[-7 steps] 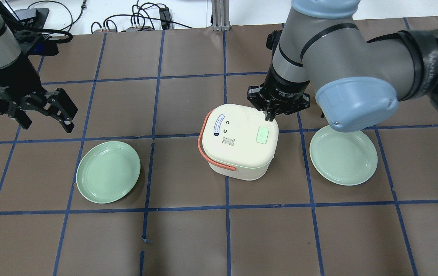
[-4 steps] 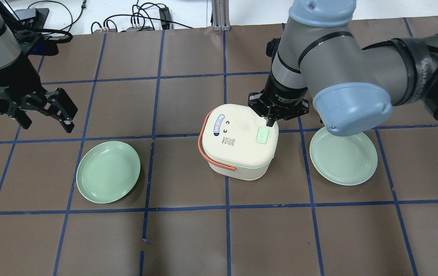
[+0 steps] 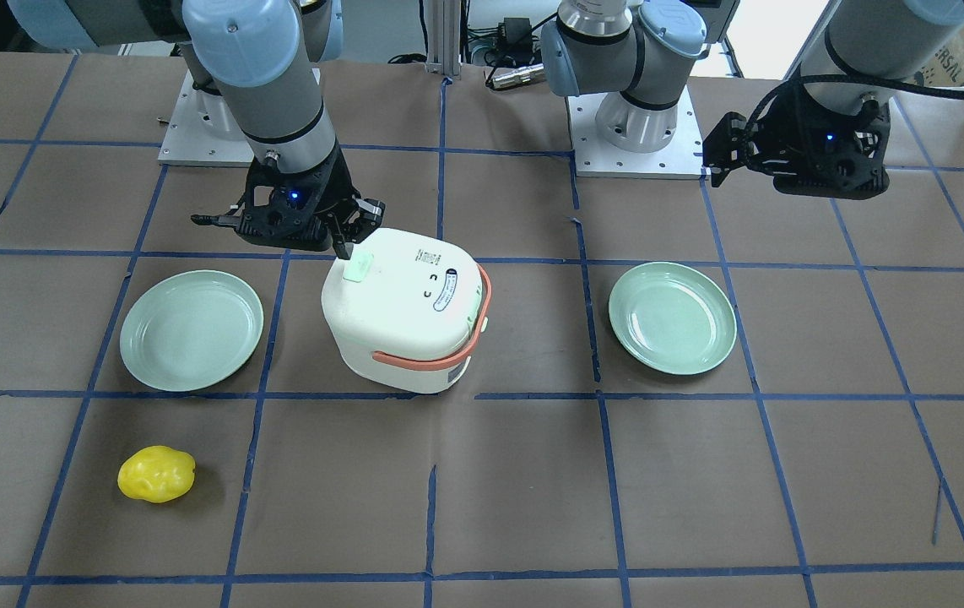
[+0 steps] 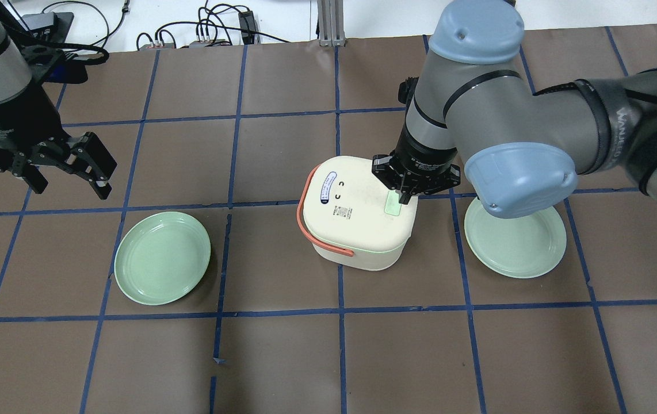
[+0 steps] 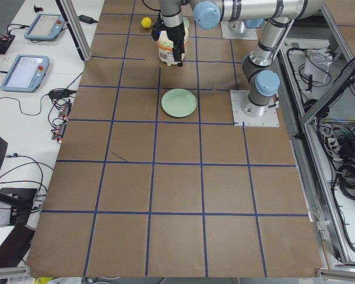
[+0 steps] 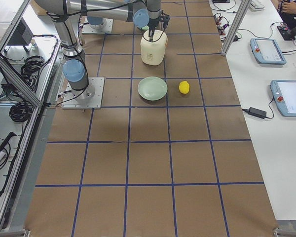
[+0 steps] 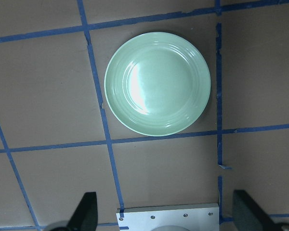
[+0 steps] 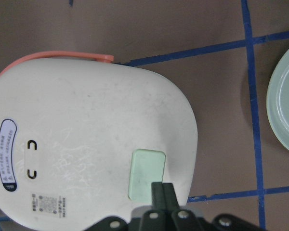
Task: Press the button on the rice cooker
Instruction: 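Press down on the green button with the closed right gripper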
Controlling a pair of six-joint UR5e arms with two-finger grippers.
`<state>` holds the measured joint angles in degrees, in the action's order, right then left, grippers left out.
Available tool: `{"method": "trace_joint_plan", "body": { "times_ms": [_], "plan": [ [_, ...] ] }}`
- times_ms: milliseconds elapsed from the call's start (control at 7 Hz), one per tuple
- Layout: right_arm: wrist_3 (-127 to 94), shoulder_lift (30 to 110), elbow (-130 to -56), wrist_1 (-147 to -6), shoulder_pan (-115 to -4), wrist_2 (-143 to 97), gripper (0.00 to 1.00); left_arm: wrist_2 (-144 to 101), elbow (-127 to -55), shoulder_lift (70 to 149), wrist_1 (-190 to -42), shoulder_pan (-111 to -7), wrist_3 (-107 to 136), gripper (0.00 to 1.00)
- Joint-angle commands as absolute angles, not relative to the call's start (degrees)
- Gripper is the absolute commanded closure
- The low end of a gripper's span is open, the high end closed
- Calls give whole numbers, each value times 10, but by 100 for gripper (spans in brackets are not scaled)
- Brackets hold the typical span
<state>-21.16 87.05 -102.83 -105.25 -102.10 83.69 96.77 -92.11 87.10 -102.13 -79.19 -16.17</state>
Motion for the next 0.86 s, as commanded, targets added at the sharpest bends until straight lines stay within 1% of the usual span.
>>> {"method": "trace_joint_plan", "body": {
  "times_ms": [0,714],
  "plan": [
    [-208,866,-1028,-1058,-1021,836,93,968,-921,871,-1021,-792,-162,0],
    [-208,860,-1033,-1066,-1021,834,92,968,-921,871,-1021,-792,-162,0]
  ]
}}
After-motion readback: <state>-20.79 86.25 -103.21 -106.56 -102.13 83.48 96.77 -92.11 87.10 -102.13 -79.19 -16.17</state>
